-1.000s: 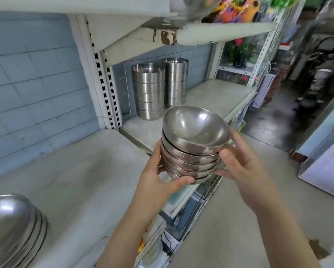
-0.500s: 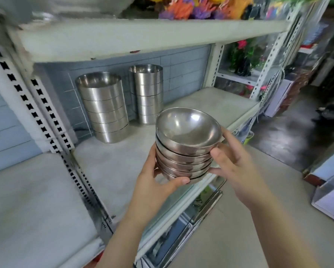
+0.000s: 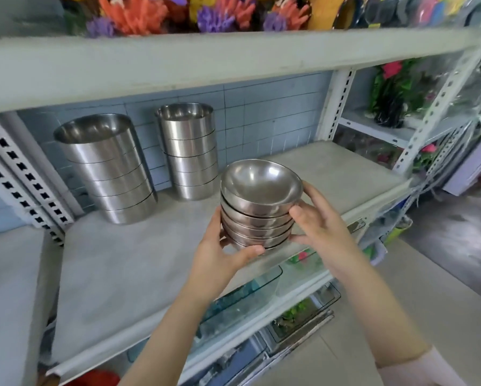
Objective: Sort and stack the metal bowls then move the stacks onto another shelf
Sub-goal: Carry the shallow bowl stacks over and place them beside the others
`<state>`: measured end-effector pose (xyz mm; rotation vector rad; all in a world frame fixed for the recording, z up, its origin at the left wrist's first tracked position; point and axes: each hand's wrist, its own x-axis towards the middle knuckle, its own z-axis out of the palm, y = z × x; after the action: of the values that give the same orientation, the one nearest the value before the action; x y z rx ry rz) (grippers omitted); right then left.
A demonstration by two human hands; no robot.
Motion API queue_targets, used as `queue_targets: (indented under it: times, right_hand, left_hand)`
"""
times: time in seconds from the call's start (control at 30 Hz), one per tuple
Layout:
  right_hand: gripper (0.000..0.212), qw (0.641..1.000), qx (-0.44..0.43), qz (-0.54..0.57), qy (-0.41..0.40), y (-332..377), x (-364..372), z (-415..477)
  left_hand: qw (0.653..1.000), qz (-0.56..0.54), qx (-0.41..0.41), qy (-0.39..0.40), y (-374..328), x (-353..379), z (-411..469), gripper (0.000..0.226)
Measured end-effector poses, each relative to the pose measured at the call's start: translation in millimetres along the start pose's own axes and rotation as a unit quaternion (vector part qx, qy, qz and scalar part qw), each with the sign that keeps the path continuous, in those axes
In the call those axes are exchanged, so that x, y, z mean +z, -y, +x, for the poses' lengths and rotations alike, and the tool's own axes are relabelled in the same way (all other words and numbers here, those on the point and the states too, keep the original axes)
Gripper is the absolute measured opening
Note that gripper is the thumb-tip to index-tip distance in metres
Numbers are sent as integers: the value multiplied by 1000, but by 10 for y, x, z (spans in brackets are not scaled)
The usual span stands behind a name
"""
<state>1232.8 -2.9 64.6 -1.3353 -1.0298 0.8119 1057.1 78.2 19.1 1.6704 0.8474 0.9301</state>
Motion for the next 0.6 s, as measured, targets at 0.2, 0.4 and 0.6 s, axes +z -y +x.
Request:
queue_targets:
  times: [0.2, 0.4, 0.6]
  right_hand:
    - [62, 999, 10, -19, 43, -176, -237, 605]
    - [58, 996, -7, -8, 86, -379, -402, 1121]
    - [52, 992, 7, 18, 123, -625, -492, 1664]
  left_hand:
    - [999, 7, -39, 4, 182, 188, 536, 102]
    - [999, 20, -43, -21, 330, 349, 955, 91]
    - [994, 44, -85, -58, 499, 486, 1316, 84]
